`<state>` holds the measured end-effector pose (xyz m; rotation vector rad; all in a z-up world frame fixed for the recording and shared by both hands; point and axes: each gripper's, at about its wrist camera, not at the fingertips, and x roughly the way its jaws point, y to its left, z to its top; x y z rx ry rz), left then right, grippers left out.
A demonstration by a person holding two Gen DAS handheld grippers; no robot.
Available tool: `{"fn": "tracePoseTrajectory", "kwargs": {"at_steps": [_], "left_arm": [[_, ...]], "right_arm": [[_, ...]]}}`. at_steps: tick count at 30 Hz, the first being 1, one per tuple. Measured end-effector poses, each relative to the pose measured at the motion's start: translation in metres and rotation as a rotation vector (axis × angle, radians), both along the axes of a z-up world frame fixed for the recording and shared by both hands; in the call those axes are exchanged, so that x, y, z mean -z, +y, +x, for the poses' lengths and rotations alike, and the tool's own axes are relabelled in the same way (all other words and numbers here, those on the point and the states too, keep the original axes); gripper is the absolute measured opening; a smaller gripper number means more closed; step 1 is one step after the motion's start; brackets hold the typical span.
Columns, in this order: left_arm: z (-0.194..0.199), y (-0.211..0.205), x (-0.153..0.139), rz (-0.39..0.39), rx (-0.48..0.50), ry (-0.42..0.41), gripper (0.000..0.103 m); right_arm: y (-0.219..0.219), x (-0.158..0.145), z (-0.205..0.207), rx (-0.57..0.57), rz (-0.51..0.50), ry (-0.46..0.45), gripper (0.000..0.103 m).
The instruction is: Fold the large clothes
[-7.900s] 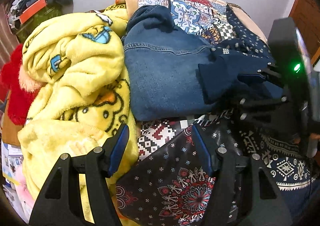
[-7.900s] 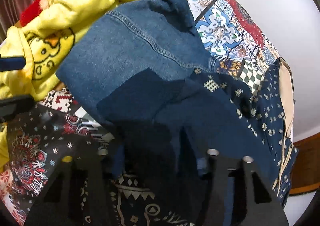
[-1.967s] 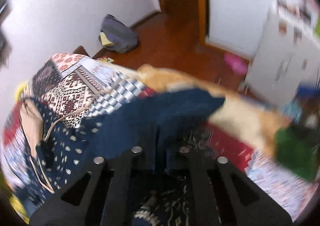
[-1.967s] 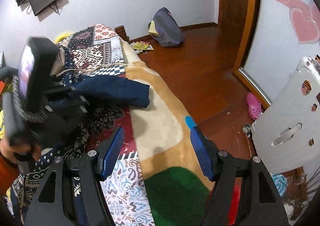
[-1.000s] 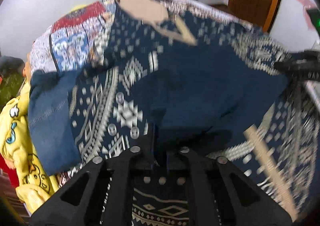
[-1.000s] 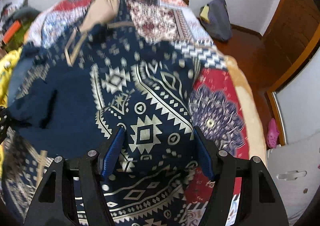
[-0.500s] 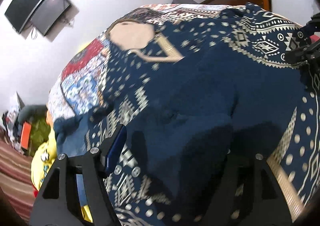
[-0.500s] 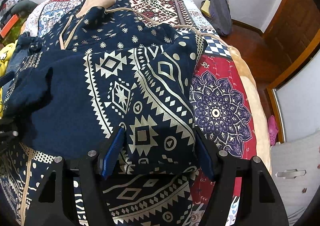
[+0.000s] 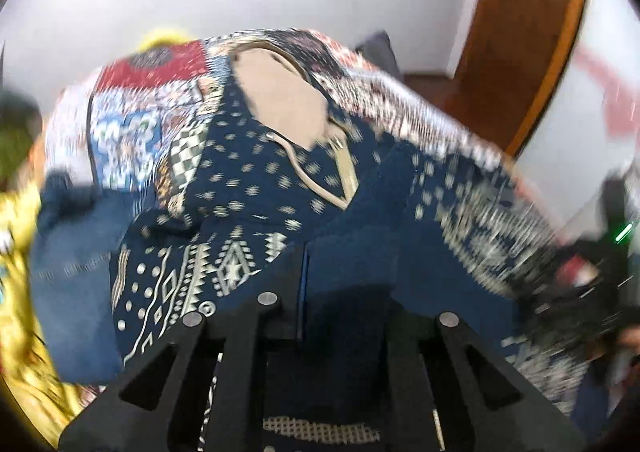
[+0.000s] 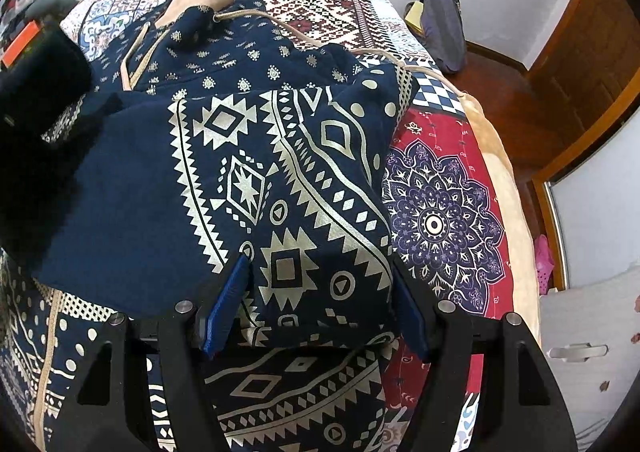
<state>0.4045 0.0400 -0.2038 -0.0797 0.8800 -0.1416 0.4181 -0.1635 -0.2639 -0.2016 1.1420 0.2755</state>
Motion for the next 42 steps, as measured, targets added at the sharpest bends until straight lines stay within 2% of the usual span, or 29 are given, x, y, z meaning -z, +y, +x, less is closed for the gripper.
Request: {"fn": "tracePoseTrajectory", "kwargs": {"at_steps": [3, 5, 8, 11, 14, 16, 17, 19, 21, 24, 30, 36, 42], "left_arm": [[-0.008, 0.035, -0.010, -0.105, -0.042, 0.012, 0.010], [-0.015, 0.053, -0.009, -0.144, -0.064, 0.026, 0.010], [-0.024, 0.073, 0.001, -0.105, -0.090, 0.060, 0.011], [-0.037, 0.080, 0.023, -0.020, -0.092, 0.112, 0.012], [-0.047, 0.088, 0.048, 0.034, -0.083, 0.181, 0.023], [-0.054, 0.094, 0.059, 0.048, -0.096, 0.222, 0.039], [-0.058, 0.097, 0.061, 0.056, -0.102, 0.229, 0.042], [-0.067, 0.104, 0.059, 0.079, -0.118, 0.222, 0.060], [-0.076, 0.110, 0.049, 0.095, -0.129, 0.203, 0.064], [-0.085, 0.114, 0.027, 0.135, -0.134, 0.182, 0.064], [-0.090, 0.121, -0.031, 0.151, -0.129, 0.092, 0.065], [-0.071, 0.108, -0.083, 0.164, -0.105, -0.022, 0.068], [-0.032, 0.082, -0.109, 0.153, -0.053, -0.093, 0.073]], "right_arm": [[0.001, 0.001, 0.002, 0.004, 0.001, 0.010, 0.065], [0.000, 0.001, 0.004, 0.009, 0.009, 0.017, 0.066], [-0.002, 0.001, 0.008, 0.020, 0.030, 0.034, 0.068], [-0.001, 0.001, 0.010, 0.024, 0.023, 0.042, 0.069], [0.001, 0.001, 0.009, 0.020, -0.001, 0.042, 0.069], [0.002, 0.001, 0.008, 0.017, -0.014, 0.039, 0.069], [0.003, 0.001, 0.008, 0.018, -0.017, 0.041, 0.069], [0.003, 0.001, 0.008, 0.026, -0.017, 0.047, 0.069], [0.003, -0.002, 0.009, 0.033, -0.018, 0.058, 0.069], [0.003, -0.015, 0.006, 0.041, -0.007, 0.056, 0.069], [0.008, -0.069, -0.006, 0.002, 0.066, -0.043, 0.069], [0.022, -0.131, -0.012, -0.076, 0.095, -0.204, 0.069], [0.043, -0.163, 0.012, -0.128, 0.160, -0.285, 0.069]]}}
